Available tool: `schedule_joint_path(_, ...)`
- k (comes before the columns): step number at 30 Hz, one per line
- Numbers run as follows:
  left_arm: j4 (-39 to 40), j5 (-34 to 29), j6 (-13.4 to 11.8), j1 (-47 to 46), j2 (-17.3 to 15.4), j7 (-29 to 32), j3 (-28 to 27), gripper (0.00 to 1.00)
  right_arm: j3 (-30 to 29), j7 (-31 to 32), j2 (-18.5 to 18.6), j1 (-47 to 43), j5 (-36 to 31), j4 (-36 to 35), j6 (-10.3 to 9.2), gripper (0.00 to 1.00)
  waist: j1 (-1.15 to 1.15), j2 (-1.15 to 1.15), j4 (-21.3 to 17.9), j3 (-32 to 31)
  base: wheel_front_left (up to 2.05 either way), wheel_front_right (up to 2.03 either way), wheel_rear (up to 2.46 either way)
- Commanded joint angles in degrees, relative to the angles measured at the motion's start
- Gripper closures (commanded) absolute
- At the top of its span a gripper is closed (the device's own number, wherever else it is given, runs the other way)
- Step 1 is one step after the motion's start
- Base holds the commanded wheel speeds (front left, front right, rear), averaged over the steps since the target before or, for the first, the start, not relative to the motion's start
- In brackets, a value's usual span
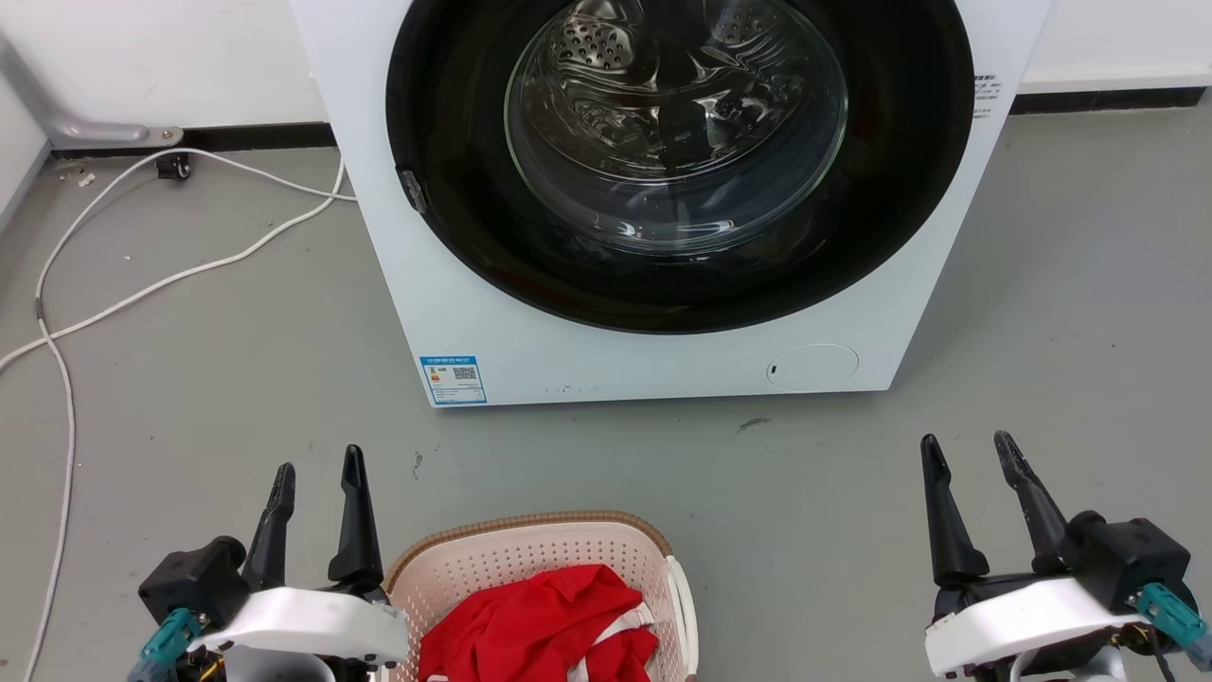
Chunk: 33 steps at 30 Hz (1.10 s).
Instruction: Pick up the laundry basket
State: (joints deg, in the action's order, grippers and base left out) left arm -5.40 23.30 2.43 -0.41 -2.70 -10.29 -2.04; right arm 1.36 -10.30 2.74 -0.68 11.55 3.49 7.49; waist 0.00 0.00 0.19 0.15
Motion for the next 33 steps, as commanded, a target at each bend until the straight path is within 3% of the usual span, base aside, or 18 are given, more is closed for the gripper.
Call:
schedule_joint_path(1,0.4,-2.0,-0.3,0.2,-0.2,-0.6,0.1,0.0,0.2,-0.6,0.2,-0.5,-1.7,-0.9,0.01,0.0,0.0,0.0,0.0,0.0,0.0,0.0,0.0)
schedule_joint_path(33,-0.1,-17.7,-1.4,1.9,-0.3,-4.2,0.7,0.0,0.3,-4.2,0.2,-2.1,-16.7,-2.5,-0.01,0.0,0.0,0.0,-0.1,-0.1,0.0,0.0,0.0)
